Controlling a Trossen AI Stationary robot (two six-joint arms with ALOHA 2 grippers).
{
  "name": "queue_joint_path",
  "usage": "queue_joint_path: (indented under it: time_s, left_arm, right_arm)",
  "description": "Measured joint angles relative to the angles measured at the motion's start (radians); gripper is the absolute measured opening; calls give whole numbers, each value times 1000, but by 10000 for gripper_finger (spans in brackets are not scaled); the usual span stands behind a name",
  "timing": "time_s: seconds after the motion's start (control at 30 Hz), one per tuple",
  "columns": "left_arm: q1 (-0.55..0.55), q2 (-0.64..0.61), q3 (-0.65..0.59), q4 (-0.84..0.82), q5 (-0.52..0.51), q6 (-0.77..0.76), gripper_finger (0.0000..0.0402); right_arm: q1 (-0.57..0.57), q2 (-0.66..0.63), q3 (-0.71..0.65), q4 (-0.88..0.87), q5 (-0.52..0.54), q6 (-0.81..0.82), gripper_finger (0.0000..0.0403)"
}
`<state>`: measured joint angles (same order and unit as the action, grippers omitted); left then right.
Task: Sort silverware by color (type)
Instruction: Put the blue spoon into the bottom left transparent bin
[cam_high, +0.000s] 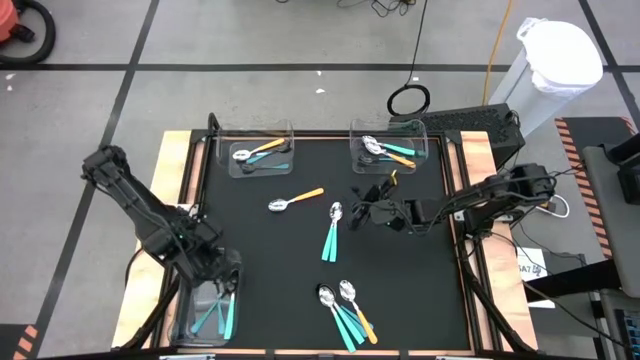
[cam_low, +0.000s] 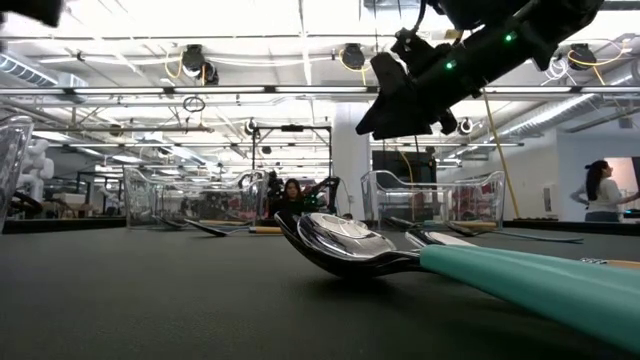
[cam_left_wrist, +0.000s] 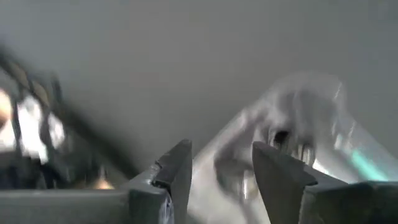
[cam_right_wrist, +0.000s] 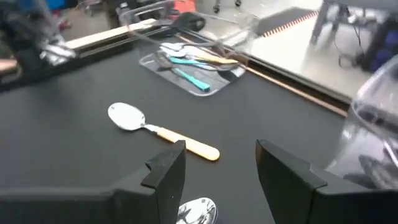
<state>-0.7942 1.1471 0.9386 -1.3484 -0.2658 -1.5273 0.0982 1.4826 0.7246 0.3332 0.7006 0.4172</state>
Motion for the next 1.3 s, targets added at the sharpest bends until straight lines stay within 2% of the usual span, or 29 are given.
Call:
queue_joint_path:
  time_s: [0.1, 0.2, 0.3, 0.43, 0.57, 0.67, 0.83, 1.03, 1.1, 1.2, 1.3]
  left_arm:
    - [24, -31, 0, 68, -153, 108, 162]
    - [73, -50, 0, 176, -236, 251, 162]
    - [143, -51, 0, 259, -295, 405, 162]
    - [292, -43, 0, 334, -310, 623, 162]
    - [468, -26, 0, 441, -258, 871, 162]
    - [595, 3, 1, 558, -176, 1052, 162]
    - [764, 91, 1, 749, -26, 1274, 162]
    - [853, 232, 1, 901, -1, 1369, 162]
    - [861, 271, 1, 938, 9, 1377, 162]
    - [868, 316, 1, 997, 58, 1378, 162]
    - [867, 341, 1, 1025, 80, 1378, 162]
  right_arm:
    - [-13, 6, 0, -5, 0, 80, 183]
    - [-18, 15, 0, -10, 0, 120, 183]
    - [-19, 22, 0, -14, -21, 124, 183]
    - [-27, 22, 0, -10, -52, 131, 183]
    - [-30, 20, 0, -21, -57, 107, 183]
    - [-30, 12, 0, -60, -99, 128, 183]
    - [-32, -28, 0, -307, -104, 247, 177]
    - [-61, -43, 0, -773, -106, 445, 154]
    - [-83, -34, 0, -892, -137, 480, 148]
    - [-119, -24, -13, -944, -213, 469, 138]
    - [-147, -24, -31, -889, -258, 417, 127]
